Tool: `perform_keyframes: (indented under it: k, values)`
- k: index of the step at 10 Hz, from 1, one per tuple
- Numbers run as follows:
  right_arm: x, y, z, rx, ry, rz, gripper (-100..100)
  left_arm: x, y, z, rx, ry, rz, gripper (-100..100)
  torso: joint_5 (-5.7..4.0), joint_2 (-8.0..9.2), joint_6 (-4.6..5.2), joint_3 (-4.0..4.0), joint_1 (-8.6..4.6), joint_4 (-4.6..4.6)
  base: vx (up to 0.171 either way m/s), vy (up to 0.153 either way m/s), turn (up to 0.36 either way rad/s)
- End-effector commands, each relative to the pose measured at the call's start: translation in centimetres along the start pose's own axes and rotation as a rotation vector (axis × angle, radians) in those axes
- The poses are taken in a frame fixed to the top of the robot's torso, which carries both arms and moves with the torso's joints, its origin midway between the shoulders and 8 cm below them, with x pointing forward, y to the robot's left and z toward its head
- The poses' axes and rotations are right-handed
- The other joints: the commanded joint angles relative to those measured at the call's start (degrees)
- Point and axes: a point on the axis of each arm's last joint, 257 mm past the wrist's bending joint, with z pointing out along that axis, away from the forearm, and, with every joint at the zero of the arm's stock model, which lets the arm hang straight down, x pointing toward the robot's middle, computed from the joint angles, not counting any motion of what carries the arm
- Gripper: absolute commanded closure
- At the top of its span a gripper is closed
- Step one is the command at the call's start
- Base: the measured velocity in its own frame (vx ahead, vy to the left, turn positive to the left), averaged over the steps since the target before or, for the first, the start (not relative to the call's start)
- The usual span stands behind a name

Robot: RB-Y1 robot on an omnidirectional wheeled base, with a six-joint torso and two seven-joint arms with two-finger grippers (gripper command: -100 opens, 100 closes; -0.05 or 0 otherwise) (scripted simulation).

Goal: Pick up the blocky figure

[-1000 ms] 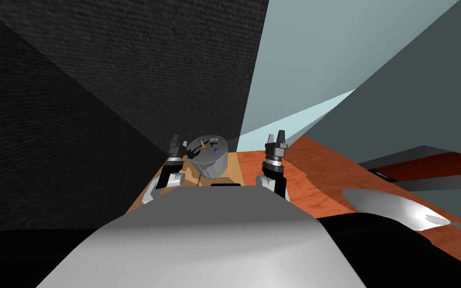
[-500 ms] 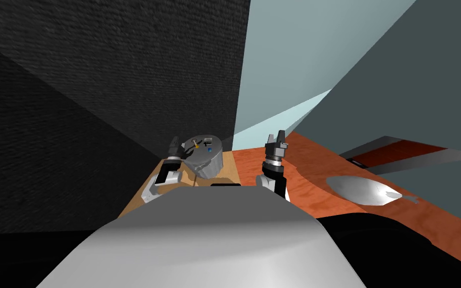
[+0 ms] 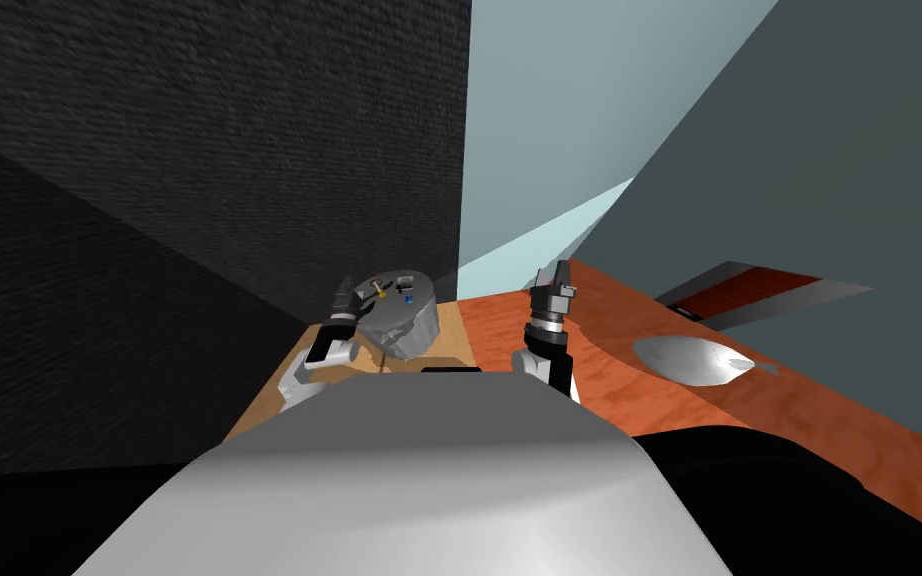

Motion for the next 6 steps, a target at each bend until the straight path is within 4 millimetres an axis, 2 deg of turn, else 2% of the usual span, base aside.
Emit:
perform_keyframes:
  k: [1, 2, 3, 5, 6]
  values:
    - [0.0, 0.0, 0.0, 0.000, 0.000, 0.000, 0, -1.8, 1.2, 1.0, -0.034, -0.024, 0.013, -100, 0.00, 0.00, 0.00, 0.00, 0.00, 0.00, -0.027, -0.096, -0.178]
    - [0.0, 0.0, 0.0, 0.000, 0.000, 0.000, 0, -2.1, 2.5, 0.7, -0.061, -0.030, 0.013, -100, -0.01, -0.01, 0.04, 0.00, -0.04, 0.00, -0.015, -0.080, -0.083]
    - [0.0, 0.0, 0.0, 0.000, 0.000, 0.000, 0, -3.5, 2.4, 1.6, -0.067, -0.046, 0.022, -100, 0.00, -0.03, -0.01, -0.01, 0.00, 0.00, -0.010, -0.105, -0.170]
    - [0.0, 0.0, 0.0, 0.000, 0.000, 0.000, 0, -4.0, 4.4, 1.1, -0.108, -0.057, 0.023, -100, 0.00, -0.04, -0.01, -0.02, 0.01, -0.01, -0.008, -0.055, -0.028]
    - [0.0, 0.0, 0.0, 0.000, 0.000, 0.000, 0, -5.5, 4.6, 2.0, -0.120, -0.076, 0.031, -100, 0.04, -0.06, -0.02, -0.03, 0.16, -0.01, 0.003, -0.065, -0.178]
